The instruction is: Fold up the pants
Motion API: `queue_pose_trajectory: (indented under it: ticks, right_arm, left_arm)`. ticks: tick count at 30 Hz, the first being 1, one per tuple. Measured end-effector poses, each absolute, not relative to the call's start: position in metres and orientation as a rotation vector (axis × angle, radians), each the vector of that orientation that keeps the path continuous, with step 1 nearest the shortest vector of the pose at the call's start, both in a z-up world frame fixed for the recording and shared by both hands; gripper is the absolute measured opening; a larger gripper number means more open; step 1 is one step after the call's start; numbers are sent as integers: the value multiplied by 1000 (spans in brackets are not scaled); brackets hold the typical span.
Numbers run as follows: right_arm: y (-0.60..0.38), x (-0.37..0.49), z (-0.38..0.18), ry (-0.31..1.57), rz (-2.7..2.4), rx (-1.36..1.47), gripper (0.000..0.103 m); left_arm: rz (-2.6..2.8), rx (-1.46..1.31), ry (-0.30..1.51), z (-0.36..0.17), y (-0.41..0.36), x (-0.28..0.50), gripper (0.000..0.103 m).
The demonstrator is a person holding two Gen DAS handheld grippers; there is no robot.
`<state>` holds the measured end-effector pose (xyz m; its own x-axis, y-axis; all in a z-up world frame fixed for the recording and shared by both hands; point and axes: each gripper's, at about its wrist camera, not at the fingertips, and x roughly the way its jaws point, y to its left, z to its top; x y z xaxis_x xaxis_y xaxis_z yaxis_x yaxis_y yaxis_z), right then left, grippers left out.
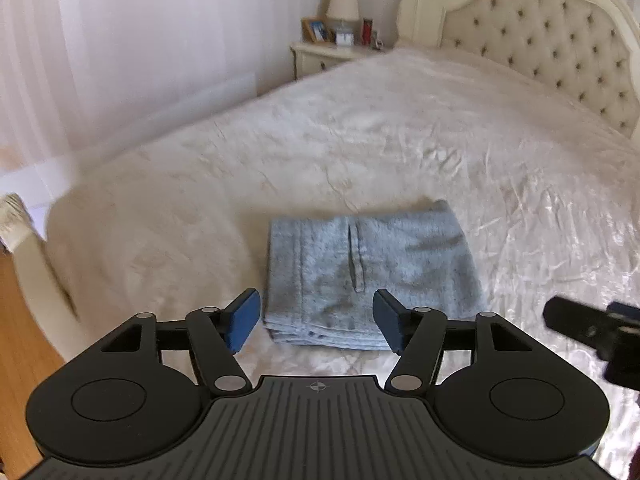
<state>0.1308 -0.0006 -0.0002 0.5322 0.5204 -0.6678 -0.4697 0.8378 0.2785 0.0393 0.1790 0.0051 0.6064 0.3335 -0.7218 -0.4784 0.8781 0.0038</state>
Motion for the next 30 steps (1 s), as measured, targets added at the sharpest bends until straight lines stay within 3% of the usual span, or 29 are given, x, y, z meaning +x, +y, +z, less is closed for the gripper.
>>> queue_pose_trajectory:
  ticks: [5, 30]
  right_arm:
    - [-13, 98, 5, 812, 594, 69, 103]
    - [-43, 21, 13, 793, 558, 5, 103]
  left_arm:
    - [490, -203, 783, 18, 162, 18, 66]
    - [494, -228, 830, 14, 113, -37, 67]
